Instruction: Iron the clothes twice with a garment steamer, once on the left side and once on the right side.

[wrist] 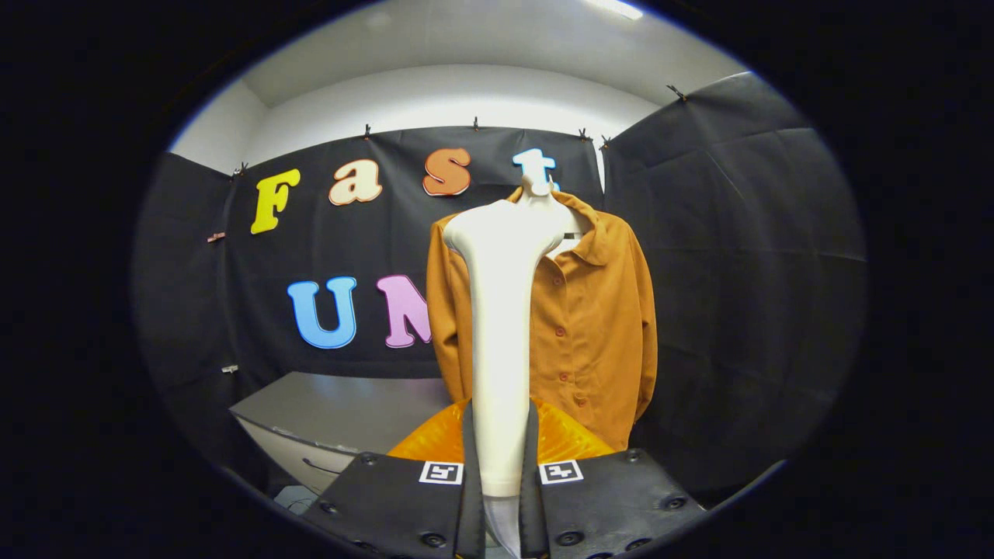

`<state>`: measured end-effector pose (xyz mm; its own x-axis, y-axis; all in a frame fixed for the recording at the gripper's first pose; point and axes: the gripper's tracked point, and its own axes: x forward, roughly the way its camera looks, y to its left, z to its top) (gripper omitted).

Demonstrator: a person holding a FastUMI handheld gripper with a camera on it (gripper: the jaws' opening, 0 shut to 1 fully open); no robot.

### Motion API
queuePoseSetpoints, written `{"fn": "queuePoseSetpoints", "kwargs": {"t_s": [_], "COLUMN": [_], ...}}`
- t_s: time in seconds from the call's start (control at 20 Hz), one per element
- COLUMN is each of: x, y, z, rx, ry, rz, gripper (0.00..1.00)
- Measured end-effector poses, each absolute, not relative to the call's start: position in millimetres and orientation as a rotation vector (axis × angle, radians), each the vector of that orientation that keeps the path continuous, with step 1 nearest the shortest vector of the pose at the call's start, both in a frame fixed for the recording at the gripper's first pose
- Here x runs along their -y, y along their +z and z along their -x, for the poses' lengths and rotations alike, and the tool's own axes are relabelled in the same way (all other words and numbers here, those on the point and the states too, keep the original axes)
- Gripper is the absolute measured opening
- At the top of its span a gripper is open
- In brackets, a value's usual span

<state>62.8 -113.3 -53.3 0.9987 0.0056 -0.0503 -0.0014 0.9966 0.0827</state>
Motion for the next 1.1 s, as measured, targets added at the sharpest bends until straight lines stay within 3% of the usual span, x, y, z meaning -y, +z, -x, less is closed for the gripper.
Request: {"fn": "queuePoseSetpoints", "kwargs": {"t_s": [0.55,1.1], "x": [41.3,12.4], "y": [13.6,25.7], "z": [-77.0,-79.3], "rx": [0.033,0.073], "ry": [0.062,0.102], "rz": [-0.064,-0.036], "gripper": [0.21,0.21]}}
